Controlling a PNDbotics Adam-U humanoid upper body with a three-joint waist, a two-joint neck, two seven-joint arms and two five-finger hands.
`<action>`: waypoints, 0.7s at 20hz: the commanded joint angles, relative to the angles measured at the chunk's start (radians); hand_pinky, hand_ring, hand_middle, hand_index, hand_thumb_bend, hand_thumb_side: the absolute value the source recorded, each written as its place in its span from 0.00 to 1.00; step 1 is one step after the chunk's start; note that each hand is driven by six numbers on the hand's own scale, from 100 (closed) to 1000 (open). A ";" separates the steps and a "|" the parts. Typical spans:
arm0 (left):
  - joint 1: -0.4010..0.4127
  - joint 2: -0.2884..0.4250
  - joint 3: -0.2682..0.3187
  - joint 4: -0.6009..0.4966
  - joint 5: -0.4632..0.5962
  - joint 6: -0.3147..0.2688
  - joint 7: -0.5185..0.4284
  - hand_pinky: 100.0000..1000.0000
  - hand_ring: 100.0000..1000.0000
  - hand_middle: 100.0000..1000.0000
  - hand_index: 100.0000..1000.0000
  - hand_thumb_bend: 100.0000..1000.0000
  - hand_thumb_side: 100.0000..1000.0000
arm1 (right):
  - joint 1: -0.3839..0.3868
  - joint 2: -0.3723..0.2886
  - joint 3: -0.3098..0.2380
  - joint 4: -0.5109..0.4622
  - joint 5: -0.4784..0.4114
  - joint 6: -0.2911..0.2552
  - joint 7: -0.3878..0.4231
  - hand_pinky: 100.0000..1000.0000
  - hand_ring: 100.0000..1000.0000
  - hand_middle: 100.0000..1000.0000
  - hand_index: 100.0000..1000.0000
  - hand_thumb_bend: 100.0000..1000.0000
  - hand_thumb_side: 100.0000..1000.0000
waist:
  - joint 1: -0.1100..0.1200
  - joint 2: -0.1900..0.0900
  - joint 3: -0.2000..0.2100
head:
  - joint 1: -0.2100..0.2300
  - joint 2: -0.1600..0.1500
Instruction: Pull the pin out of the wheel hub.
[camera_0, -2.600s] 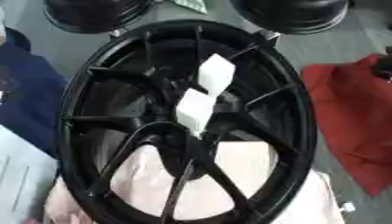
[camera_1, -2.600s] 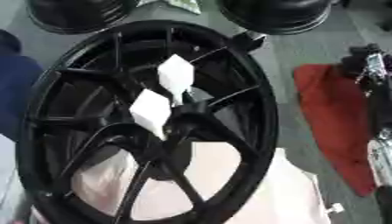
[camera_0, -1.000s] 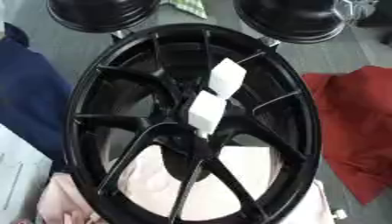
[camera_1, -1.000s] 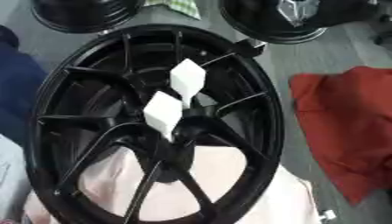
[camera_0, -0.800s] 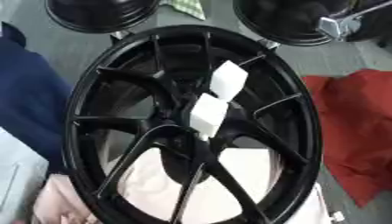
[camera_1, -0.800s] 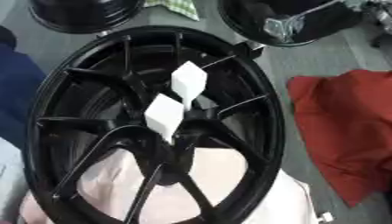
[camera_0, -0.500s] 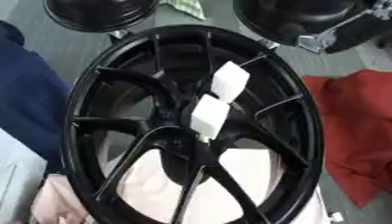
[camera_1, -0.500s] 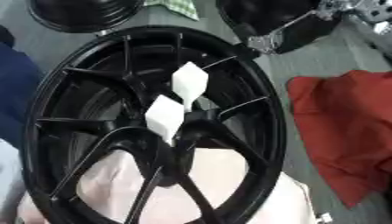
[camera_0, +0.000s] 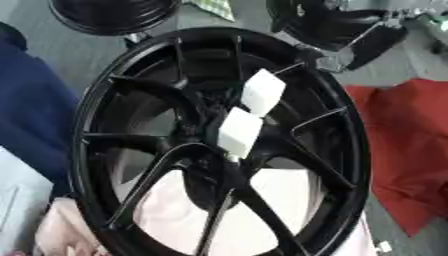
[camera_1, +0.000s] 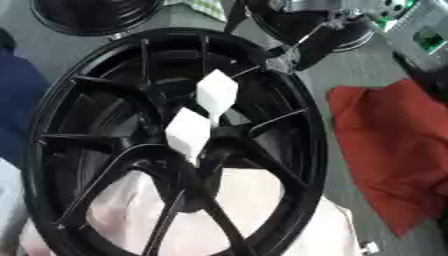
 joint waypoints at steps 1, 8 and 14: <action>-0.010 0.015 0.004 -0.022 0.001 0.001 -0.001 0.56 0.59 0.45 0.65 0.64 0.36 | -0.022 -0.009 -0.003 0.015 -0.004 -0.038 0.049 0.88 0.86 0.81 0.89 0.00 0.42 | 0.003 -0.017 0.002 | -0.004 0.003; -0.012 0.016 0.003 -0.022 0.002 0.005 -0.004 0.56 0.59 0.45 0.65 0.64 0.36 | -0.026 -0.024 -0.034 -0.009 -0.067 -0.068 0.147 0.89 0.87 0.81 0.89 0.03 0.32 | -0.003 -0.016 0.004 | -0.008 -0.006; -0.015 0.020 0.002 -0.022 0.001 0.008 -0.012 0.56 0.59 0.45 0.66 0.64 0.36 | -0.042 -0.028 -0.045 -0.046 -0.134 -0.049 0.229 0.89 0.86 0.81 0.89 0.01 0.31 | -0.009 -0.019 0.004 | -0.015 -0.019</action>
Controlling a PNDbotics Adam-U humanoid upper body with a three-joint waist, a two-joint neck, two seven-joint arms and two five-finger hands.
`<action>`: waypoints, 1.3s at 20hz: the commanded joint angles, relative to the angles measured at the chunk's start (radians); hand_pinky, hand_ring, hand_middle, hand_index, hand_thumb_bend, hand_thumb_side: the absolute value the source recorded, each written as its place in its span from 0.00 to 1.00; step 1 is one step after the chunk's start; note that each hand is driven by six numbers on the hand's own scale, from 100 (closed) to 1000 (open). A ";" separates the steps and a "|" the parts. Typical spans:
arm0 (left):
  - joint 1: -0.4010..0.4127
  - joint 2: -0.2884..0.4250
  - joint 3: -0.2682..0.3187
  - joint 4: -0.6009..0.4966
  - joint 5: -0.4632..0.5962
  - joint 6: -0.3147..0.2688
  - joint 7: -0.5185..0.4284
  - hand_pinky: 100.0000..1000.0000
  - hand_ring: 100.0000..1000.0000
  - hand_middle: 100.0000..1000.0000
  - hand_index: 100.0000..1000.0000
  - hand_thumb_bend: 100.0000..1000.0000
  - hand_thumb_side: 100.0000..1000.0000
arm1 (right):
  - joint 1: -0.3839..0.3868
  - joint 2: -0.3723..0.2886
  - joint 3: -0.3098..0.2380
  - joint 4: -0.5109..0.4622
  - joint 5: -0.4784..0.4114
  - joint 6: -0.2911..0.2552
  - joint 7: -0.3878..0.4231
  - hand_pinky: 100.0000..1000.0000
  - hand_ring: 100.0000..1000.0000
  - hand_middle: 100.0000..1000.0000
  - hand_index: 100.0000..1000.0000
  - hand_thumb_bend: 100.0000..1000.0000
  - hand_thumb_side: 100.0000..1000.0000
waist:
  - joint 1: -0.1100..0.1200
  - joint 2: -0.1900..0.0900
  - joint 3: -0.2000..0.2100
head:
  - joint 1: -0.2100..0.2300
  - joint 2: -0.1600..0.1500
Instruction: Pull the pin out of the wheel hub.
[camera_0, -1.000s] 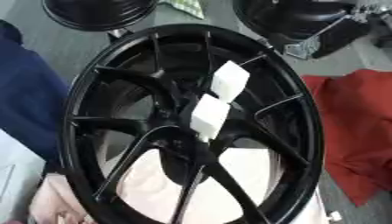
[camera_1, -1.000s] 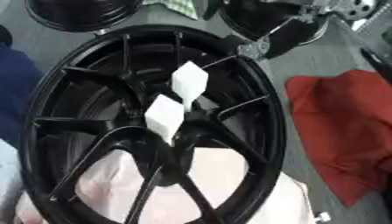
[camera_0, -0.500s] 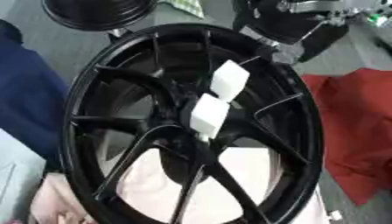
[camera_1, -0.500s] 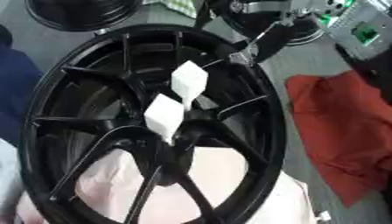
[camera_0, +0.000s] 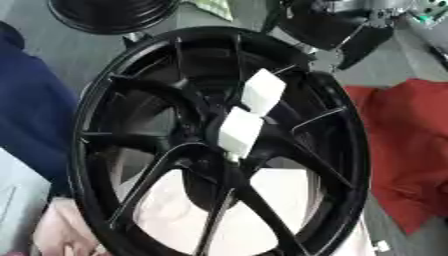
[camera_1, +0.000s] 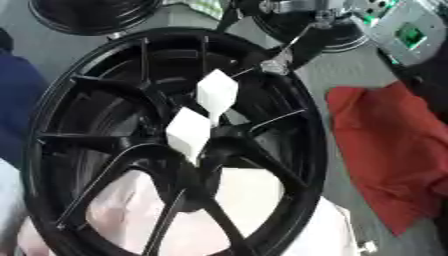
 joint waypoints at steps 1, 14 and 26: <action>-0.010 0.020 0.003 -0.022 0.001 0.001 -0.005 0.56 0.59 0.45 0.66 0.64 0.36 | -0.025 -0.036 -0.022 -0.036 -0.049 -0.106 0.163 0.89 0.86 0.81 0.89 0.00 0.32 | 0.003 -0.020 -0.001 | -0.006 -0.018; -0.014 0.015 0.000 -0.015 0.006 0.002 -0.014 0.56 0.59 0.45 0.66 0.64 0.36 | 0.006 -0.070 0.018 -0.169 -0.210 -0.042 0.254 0.89 0.86 0.81 0.89 0.06 0.54 | 0.002 -0.033 0.000 | -0.020 -0.017; -0.015 0.010 0.000 -0.012 0.008 0.004 -0.025 0.56 0.59 0.45 0.66 0.64 0.37 | 0.033 -0.089 0.053 -0.214 -0.188 -0.059 0.255 0.90 0.87 0.82 0.91 0.20 0.44 | 0.005 -0.034 0.000 | -0.033 -0.011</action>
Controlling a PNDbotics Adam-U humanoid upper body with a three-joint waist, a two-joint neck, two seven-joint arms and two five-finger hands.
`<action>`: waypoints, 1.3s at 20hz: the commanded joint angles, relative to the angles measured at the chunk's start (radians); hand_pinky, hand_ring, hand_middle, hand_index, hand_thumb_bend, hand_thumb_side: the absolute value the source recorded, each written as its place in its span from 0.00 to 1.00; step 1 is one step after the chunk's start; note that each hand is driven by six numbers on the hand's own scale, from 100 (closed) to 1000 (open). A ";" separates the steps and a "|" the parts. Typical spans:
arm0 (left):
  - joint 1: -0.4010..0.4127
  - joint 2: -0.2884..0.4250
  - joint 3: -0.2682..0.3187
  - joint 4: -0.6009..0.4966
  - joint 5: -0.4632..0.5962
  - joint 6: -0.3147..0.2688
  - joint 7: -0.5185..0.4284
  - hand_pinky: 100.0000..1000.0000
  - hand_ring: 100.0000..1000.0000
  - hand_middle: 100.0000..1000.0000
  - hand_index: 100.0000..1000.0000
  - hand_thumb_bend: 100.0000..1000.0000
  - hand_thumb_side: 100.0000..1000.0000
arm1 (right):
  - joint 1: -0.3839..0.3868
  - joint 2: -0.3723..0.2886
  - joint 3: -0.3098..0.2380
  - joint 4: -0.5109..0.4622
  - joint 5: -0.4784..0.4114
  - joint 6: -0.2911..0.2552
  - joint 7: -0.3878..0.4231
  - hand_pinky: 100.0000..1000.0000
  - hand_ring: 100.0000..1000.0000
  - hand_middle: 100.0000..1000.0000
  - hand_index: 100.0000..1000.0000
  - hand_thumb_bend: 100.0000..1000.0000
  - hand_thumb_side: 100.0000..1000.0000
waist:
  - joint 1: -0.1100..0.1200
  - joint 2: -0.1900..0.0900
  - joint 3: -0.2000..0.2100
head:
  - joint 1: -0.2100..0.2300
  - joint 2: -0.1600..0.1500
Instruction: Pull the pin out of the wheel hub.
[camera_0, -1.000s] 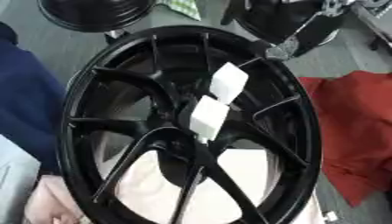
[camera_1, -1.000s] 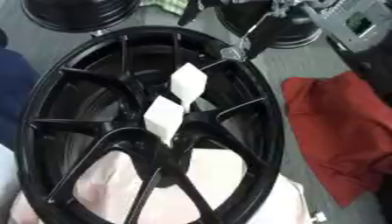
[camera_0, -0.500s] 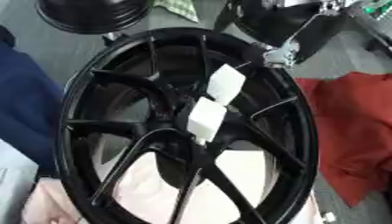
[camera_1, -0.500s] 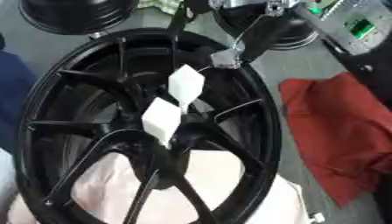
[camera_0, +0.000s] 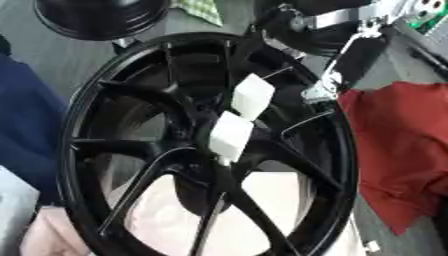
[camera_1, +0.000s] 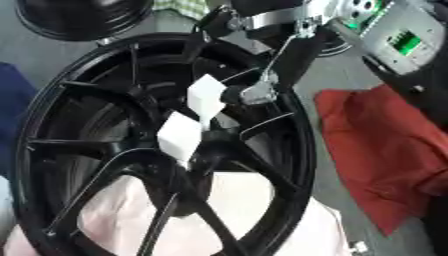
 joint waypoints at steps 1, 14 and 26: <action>-0.008 0.010 0.001 -0.012 0.000 -0.002 -0.004 0.56 0.59 0.45 0.66 0.64 0.37 | -0.013 -0.031 -0.005 -0.009 0.010 -0.162 0.154 0.90 0.87 0.83 0.91 0.20 0.43 | 0.005 -0.025 0.001 | -0.005 -0.003; -0.009 -0.002 -0.001 -0.010 0.001 -0.003 -0.009 0.57 0.59 0.45 0.66 0.64 0.37 | -0.030 0.013 -0.003 0.057 0.029 -0.165 0.154 0.89 0.85 0.80 0.91 0.14 0.40 | 0.004 -0.011 0.010 | -0.011 -0.004; -0.013 -0.008 0.002 -0.012 0.002 -0.005 -0.008 0.57 0.59 0.45 0.66 0.63 0.37 | -0.026 0.029 0.016 0.091 0.036 -0.143 0.154 0.88 0.84 0.78 0.89 0.15 0.40 | 0.003 -0.001 0.016 | -0.015 0.000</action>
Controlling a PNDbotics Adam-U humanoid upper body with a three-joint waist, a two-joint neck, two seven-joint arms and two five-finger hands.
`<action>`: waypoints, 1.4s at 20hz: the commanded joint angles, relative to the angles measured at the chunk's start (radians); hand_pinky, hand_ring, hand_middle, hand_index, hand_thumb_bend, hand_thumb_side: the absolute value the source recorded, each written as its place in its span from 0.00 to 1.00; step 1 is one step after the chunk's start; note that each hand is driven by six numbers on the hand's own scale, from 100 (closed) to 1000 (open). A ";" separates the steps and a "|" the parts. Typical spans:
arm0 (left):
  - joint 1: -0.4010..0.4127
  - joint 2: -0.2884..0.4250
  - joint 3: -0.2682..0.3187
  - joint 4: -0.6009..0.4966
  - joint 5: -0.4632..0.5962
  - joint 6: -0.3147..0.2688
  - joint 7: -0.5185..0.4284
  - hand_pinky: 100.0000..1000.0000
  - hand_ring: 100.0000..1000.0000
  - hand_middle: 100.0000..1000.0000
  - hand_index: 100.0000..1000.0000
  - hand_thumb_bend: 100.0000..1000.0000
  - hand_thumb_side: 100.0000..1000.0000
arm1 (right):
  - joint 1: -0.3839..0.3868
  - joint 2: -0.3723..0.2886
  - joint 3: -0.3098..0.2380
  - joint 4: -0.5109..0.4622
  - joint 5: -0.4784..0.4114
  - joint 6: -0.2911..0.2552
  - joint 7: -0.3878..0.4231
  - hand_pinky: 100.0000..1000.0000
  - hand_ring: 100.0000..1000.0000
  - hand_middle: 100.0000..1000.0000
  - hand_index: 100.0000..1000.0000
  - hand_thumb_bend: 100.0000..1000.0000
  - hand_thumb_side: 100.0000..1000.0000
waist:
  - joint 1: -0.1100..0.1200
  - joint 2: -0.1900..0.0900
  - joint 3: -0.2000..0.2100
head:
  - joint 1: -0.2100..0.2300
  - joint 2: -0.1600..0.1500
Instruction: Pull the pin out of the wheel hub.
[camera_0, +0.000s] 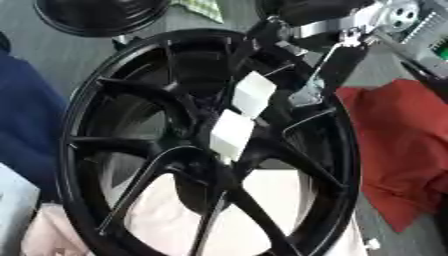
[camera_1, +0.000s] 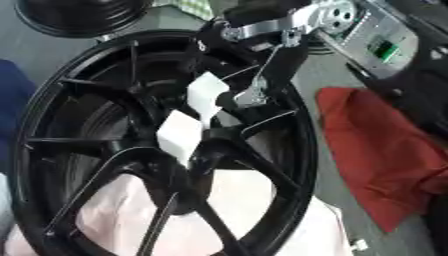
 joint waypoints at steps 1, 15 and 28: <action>-0.011 0.010 0.003 -0.013 0.001 -0.003 0.000 0.57 0.59 0.45 0.66 0.63 0.37 | -0.015 -0.011 -0.003 0.007 0.007 -0.148 0.149 0.88 0.84 0.78 0.89 0.15 0.40 | 0.003 -0.014 0.002 | -0.003 0.000; -0.013 0.005 0.001 -0.014 0.001 -0.002 -0.003 0.57 0.59 0.45 0.66 0.63 0.37 | -0.006 0.009 0.020 0.065 0.043 -0.173 0.149 0.87 0.84 0.75 0.87 0.13 0.37 | 0.004 -0.007 0.011 | -0.010 0.000; -0.012 0.001 -0.001 -0.009 0.000 -0.001 -0.009 0.57 0.59 0.45 0.66 0.62 0.38 | -0.025 0.025 0.002 0.076 -0.021 -0.122 0.149 0.84 0.76 0.42 0.57 0.00 0.37 | 0.005 -0.008 0.009 | -0.009 0.006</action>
